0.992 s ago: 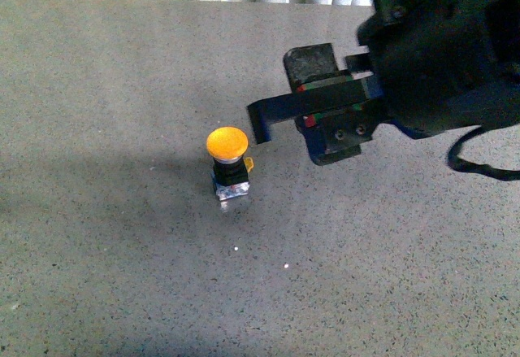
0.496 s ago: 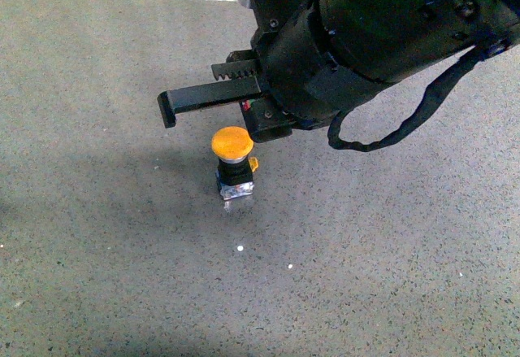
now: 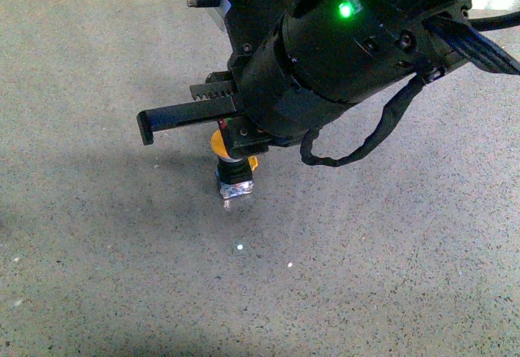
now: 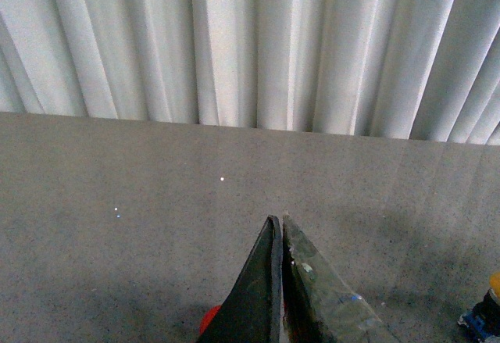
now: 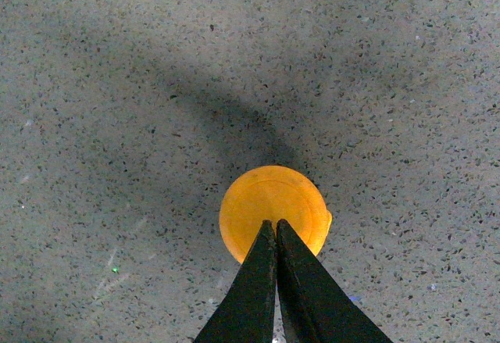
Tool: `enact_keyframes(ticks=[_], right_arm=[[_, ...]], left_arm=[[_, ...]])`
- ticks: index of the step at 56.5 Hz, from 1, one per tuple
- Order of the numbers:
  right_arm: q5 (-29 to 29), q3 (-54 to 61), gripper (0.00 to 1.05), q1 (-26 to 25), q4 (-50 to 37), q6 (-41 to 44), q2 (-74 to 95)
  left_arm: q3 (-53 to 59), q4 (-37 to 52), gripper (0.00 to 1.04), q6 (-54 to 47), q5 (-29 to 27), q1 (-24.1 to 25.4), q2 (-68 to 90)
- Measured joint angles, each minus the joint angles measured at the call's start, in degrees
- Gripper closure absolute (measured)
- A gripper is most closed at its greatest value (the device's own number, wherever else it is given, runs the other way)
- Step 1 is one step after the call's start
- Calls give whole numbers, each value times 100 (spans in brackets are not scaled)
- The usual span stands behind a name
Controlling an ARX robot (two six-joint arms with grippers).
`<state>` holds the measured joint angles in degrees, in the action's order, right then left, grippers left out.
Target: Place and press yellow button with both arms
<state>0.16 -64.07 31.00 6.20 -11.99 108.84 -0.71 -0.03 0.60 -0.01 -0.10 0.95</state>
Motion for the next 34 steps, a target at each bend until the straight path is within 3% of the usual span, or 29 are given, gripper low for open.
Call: enact_keyframes(ticks=[34], right_arm=[[-7, -103, 103, 11, 98, -229, 240]], left_arm=[[0, 0, 103, -2, 0, 0, 0]])
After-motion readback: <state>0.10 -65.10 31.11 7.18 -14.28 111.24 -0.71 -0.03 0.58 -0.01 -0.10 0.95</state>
